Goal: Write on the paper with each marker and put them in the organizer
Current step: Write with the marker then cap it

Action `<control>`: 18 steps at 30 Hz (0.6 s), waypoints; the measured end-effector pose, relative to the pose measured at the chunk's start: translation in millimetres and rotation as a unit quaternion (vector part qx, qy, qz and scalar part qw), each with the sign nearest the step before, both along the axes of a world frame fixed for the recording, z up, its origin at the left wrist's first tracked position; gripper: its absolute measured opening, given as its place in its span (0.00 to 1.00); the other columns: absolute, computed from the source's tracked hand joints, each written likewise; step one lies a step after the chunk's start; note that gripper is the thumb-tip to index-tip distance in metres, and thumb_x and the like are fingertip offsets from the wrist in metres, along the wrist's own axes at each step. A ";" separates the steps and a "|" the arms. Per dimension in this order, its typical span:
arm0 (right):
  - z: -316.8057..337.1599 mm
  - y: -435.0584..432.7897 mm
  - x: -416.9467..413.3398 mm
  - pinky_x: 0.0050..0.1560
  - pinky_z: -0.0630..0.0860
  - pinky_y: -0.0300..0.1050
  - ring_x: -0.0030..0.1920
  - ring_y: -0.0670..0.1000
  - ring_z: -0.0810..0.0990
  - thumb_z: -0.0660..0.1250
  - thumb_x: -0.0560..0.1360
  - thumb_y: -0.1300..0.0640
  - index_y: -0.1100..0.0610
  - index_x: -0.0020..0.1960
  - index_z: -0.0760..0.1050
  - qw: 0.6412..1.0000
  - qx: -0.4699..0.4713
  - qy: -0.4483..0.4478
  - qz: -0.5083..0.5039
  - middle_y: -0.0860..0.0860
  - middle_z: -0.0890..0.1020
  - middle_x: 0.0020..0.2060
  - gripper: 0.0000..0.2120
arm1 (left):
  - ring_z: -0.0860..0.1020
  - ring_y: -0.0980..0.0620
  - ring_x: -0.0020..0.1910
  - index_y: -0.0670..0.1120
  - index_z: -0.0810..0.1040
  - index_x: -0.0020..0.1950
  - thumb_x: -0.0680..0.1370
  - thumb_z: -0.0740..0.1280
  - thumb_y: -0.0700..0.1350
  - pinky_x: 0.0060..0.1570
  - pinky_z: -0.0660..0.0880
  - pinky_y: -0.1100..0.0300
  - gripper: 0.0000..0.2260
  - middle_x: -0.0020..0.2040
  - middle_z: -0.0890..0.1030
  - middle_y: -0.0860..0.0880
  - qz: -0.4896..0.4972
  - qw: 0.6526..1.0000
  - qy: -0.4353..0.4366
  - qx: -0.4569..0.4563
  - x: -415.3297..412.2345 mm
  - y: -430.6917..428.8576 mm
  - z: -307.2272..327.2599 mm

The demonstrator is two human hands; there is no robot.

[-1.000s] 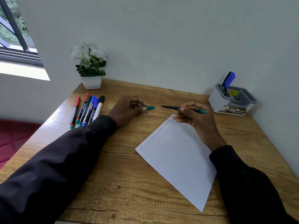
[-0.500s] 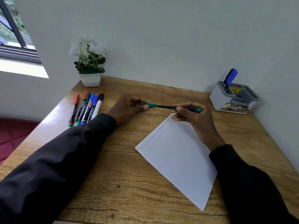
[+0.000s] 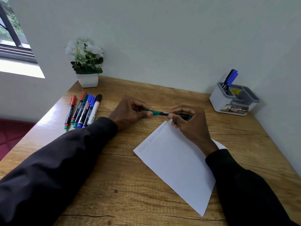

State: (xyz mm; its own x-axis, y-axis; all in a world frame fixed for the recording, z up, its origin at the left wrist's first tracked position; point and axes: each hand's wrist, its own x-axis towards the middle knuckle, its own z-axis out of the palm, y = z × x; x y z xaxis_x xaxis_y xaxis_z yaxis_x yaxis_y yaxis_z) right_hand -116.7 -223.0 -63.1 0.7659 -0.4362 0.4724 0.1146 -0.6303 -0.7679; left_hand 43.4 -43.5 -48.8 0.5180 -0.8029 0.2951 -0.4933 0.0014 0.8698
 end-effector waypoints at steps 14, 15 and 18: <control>8.2 -7.4 -1.0 0.48 0.74 0.44 0.50 0.51 0.78 0.81 0.71 0.61 0.56 0.50 0.85 0.964 -0.248 0.000 -0.093 0.44 0.82 0.46 0.09 | 0.85 0.51 0.44 0.40 0.84 0.52 0.74 0.73 0.40 0.43 0.79 0.66 0.09 0.45 0.86 0.44 -0.016 0.989 0.113 -0.091 -12.1 -11.7 1.9; 9.3 -10.5 -1.8 0.49 0.74 0.43 0.50 0.53 0.78 0.80 0.72 0.62 0.57 0.51 0.85 0.960 -0.264 -0.003 -0.097 0.47 0.83 0.47 0.09 | 0.85 0.50 0.44 0.40 0.84 0.53 0.74 0.72 0.41 0.44 0.80 0.65 0.09 0.45 0.86 0.44 -0.019 0.986 0.132 -0.098 -13.1 -14.5 1.7; 15.9 -22.0 -6.5 0.47 0.67 0.36 0.50 0.55 0.80 0.74 0.77 0.65 0.59 0.61 0.81 0.958 -0.259 0.016 -0.119 0.53 0.85 0.50 0.13 | 0.83 0.46 0.44 0.39 0.84 0.51 0.75 0.71 0.45 0.47 0.81 0.60 0.10 0.48 0.86 0.43 -0.007 0.980 0.165 -0.114 -8.4 -23.4 2.5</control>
